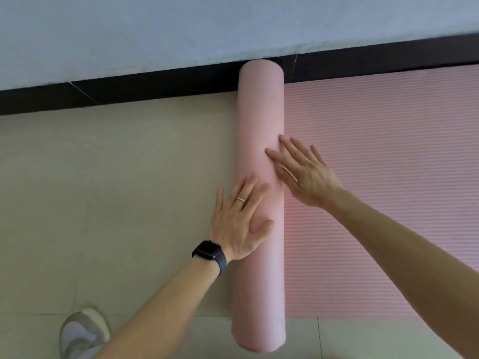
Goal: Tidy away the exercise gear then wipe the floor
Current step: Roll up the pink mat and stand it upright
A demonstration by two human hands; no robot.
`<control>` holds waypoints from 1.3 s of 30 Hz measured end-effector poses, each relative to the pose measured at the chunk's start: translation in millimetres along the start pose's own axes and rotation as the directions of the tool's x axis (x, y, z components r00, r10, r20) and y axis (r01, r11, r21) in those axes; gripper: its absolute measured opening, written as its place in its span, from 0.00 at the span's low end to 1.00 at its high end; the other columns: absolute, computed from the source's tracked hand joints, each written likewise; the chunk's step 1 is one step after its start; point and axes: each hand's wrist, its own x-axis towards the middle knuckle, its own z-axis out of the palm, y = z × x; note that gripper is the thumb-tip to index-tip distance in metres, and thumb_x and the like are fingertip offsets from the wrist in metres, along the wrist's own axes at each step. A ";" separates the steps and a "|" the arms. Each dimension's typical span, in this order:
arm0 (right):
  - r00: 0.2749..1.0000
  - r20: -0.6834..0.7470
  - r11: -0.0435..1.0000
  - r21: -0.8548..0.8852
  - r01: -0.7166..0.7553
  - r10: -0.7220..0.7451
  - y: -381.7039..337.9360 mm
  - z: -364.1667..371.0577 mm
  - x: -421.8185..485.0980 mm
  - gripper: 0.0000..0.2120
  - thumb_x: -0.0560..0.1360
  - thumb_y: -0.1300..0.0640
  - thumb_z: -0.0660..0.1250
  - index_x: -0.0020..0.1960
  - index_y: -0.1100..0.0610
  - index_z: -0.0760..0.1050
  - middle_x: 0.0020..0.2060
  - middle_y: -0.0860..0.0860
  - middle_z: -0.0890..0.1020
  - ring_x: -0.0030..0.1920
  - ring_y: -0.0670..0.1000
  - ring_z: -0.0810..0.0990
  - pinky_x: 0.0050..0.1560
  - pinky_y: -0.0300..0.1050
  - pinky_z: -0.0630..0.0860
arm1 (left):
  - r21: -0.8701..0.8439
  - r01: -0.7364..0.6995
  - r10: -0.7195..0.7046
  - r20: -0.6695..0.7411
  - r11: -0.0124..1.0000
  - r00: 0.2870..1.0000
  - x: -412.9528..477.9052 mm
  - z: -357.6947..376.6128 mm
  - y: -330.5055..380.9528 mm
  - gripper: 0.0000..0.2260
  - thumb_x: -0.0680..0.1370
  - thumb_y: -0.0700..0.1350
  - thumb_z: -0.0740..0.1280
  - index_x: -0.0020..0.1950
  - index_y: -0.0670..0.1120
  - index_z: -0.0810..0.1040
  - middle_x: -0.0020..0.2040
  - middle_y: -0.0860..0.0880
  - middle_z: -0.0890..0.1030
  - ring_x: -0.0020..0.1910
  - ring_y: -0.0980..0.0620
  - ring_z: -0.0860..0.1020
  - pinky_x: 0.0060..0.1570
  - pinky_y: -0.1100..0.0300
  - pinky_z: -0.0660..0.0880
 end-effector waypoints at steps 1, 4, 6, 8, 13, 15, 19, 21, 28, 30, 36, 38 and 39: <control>0.998 -0.025 0.997 0.053 -0.050 0.052 0.8 1.1 -4.8 0.23 0.83 0.41 0.46 0.78 0.36 0.52 0.80 0.47 0.53 0.80 0.53 0.51 0.77 0.58 0.51 | 0.004 -0.008 0.008 -0.007 1.000 1.000 3.6 3.8 10.3 0.31 0.78 0.62 0.54 0.80 0.56 0.55 0.82 0.56 0.48 0.80 0.53 0.44 0.75 0.36 0.44; 0.908 -0.147 0.868 0.385 -0.313 0.392 -3.2 1.3 -44.9 0.21 0.82 0.47 0.56 0.74 0.47 0.67 0.74 0.49 0.69 0.75 0.52 0.63 0.73 0.49 0.61 | -0.017 -0.017 0.017 -0.008 1.000 1.000 20.3 19.6 57.8 0.26 0.80 0.54 0.51 0.79 0.55 0.59 0.82 0.54 0.50 0.80 0.53 0.42 0.74 0.36 0.44; 0.786 -0.140 0.717 0.528 -0.456 0.603 -12.4 1.1 -90.3 0.18 0.81 0.52 0.60 0.70 0.51 0.72 0.67 0.47 0.76 0.68 0.50 0.72 0.69 0.46 0.67 | 0.021 0.003 -0.003 -0.014 1.000 1.000 32.2 29.7 91.2 0.26 0.78 0.50 0.51 0.77 0.51 0.66 0.81 0.54 0.55 0.80 0.54 0.45 0.75 0.37 0.44; 0.716 -0.109 0.639 0.556 -0.531 0.690 -29.5 3.9 -140.8 0.14 0.81 0.53 0.60 0.66 0.50 0.75 0.61 0.44 0.79 0.62 0.48 0.76 0.63 0.46 0.72 | 0.101 0.014 -0.015 0.006 0.995 1.000 41.0 40.0 119.1 0.28 0.77 0.49 0.49 0.78 0.47 0.65 0.81 0.53 0.56 0.80 0.53 0.45 0.75 0.39 0.39; 0.739 -0.103 0.655 0.556 -0.513 0.666 -94.9 24.5 -221.2 0.18 0.79 0.46 0.62 0.68 0.48 0.69 0.66 0.44 0.72 0.65 0.47 0.72 0.62 0.44 0.71 | 0.228 0.047 -0.086 0.167 0.973 0.982 52.4 43.9 161.7 0.29 0.80 0.51 0.48 0.80 0.42 0.54 0.82 0.52 0.49 0.79 0.54 0.38 0.72 0.39 0.32; 0.785 0.065 0.663 0.495 -0.562 0.617 -116.9 32.1 -232.7 0.43 0.73 0.32 0.63 0.79 0.47 0.49 0.78 0.48 0.55 0.76 0.49 0.59 0.69 0.50 0.69 | 0.169 0.095 -0.130 0.207 0.981 0.970 60.7 41.3 168.9 0.30 0.80 0.53 0.48 0.80 0.43 0.53 0.82 0.52 0.48 0.79 0.55 0.38 0.73 0.39 0.32; 0.808 0.173 0.737 0.339 -0.585 0.563 -122.6 37.3 -237.8 0.58 0.66 0.37 0.70 0.77 0.43 0.29 0.79 0.47 0.39 0.75 0.60 0.54 0.64 0.58 0.73 | -0.007 0.032 -0.029 0.278 0.999 0.960 64.8 27.4 172.8 0.29 0.78 0.54 0.51 0.80 0.48 0.59 0.80 0.50 0.58 0.80 0.53 0.42 0.74 0.41 0.33; 0.831 0.151 0.769 0.320 -0.553 0.535 -100.6 34.0 -241.6 0.56 0.65 0.40 0.70 0.78 0.42 0.32 0.79 0.46 0.43 0.73 0.60 0.59 0.65 0.57 0.72 | -0.104 -0.150 0.166 0.172 0.983 0.971 57.4 14.1 156.2 0.29 0.75 0.54 0.55 0.76 0.50 0.68 0.76 0.49 0.67 0.79 0.49 0.52 0.76 0.43 0.44; 0.793 0.256 0.618 0.512 -0.596 0.553 -39.1 15.6 -260.1 0.54 0.64 0.44 0.73 0.79 0.39 0.42 0.77 0.41 0.56 0.73 0.49 0.65 0.65 0.37 0.62 | 0.231 -0.580 0.547 0.197 0.781 0.814 24.4 22.8 75.0 0.29 0.80 0.62 0.50 0.80 0.56 0.56 0.82 0.53 0.50 0.80 0.48 0.47 0.73 0.31 0.49; 0.767 0.198 0.610 0.500 -0.615 0.610 -46.4 20.8 -261.3 0.53 0.63 0.39 0.67 0.80 0.43 0.41 0.79 0.45 0.53 0.75 0.53 0.62 0.70 0.45 0.63 | 0.273 -0.557 0.515 0.216 0.784 0.830 30.3 29.6 89.1 0.28 0.80 0.63 0.49 0.79 0.56 0.61 0.81 0.53 0.54 0.80 0.47 0.49 0.72 0.30 0.53; 0.645 -0.064 0.642 0.216 -0.736 0.761 -82.4 35.6 -262.6 0.59 0.64 0.26 0.64 0.80 0.51 0.36 0.80 0.56 0.47 0.79 0.61 0.50 0.72 0.63 0.59 | 0.339 -0.494 0.436 0.236 0.801 0.869 56.4 42.0 171.5 0.29 0.77 0.64 0.47 0.71 0.55 0.72 0.76 0.51 0.66 0.80 0.51 0.51 0.73 0.33 0.45; 0.623 -0.043 0.617 0.208 -0.759 0.781 -65.0 31.1 -266.1 0.61 0.61 0.28 0.68 0.79 0.50 0.36 0.79 0.53 0.50 0.76 0.61 0.57 0.67 0.62 0.67 | 0.366 -0.486 0.416 0.256 0.794 0.873 64.2 46.1 199.2 0.26 0.78 0.63 0.49 0.71 0.55 0.72 0.76 0.51 0.67 0.80 0.51 0.50 0.73 0.35 0.43; 0.632 -0.017 0.617 0.242 -0.749 0.775 -50.3 26.5 -271.4 0.60 0.61 0.30 0.68 0.79 0.48 0.37 0.78 0.50 0.52 0.74 0.59 0.62 0.65 0.59 0.70 | 0.355 -0.487 0.420 0.251 0.798 0.872 68.3 49.4 209.3 0.25 0.79 0.62 0.50 0.71 0.55 0.72 0.76 0.50 0.67 0.80 0.50 0.50 0.74 0.36 0.43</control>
